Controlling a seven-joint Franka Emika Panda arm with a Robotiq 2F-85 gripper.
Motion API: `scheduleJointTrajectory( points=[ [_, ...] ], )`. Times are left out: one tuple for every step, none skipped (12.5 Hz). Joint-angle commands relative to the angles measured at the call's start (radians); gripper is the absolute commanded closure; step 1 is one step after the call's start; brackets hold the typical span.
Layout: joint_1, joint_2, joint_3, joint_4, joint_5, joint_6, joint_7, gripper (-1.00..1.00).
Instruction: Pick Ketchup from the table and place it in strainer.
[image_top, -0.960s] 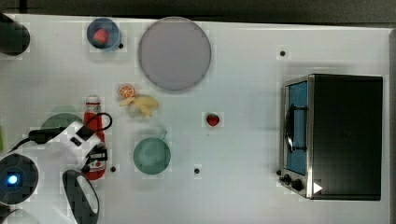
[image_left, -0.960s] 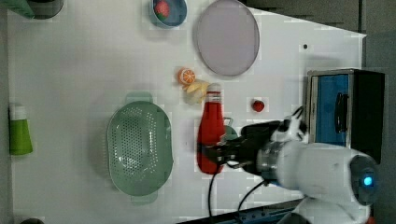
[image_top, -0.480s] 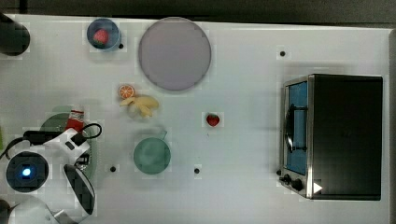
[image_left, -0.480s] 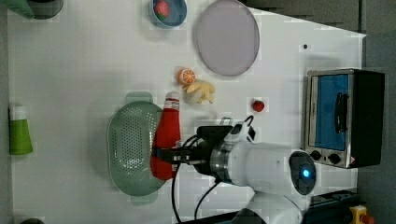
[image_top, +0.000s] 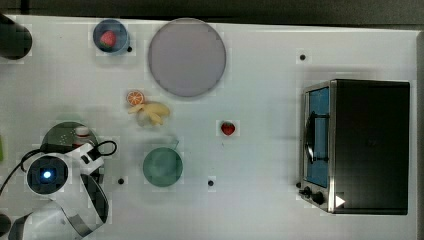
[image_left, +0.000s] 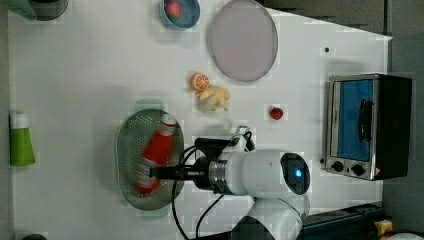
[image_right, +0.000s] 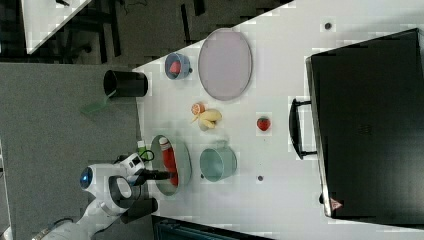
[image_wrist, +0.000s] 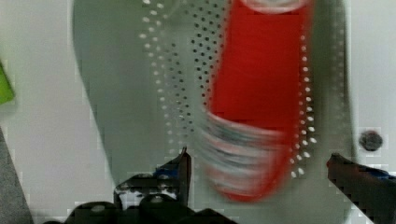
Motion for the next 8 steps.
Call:
scheduleJointTrajectory(
  points=[
    [-0.007, -0.075, -0.005, 0.05, 0.006, 0.027, 0.068, -1.0],
    [-0.025, -0.105, -0.011, 0.064, 0.013, 0.024, 0.068, -1.0],
    [-0.05, -0.14, -0.021, 0.077, 0.02, 0.016, 0.068, -1.0],
    [-0.078, -0.177, -0.031, 0.092, 0.021, -0.001, 0.068, -1.0],
    [-0.107, -0.216, -0.043, 0.108, 0.021, -0.032, 0.068, -1.0],
    [-0.135, -0.253, -0.062, 0.127, 0.021, -0.08, 0.068, -1.0],
    [-0.163, -0.286, -0.088, 0.148, 0.024, -0.149, 0.068, -1.0],
    [-0.189, -0.318, -0.125, 0.171, 0.036, -0.231, 0.068, -1.0]
  ],
)
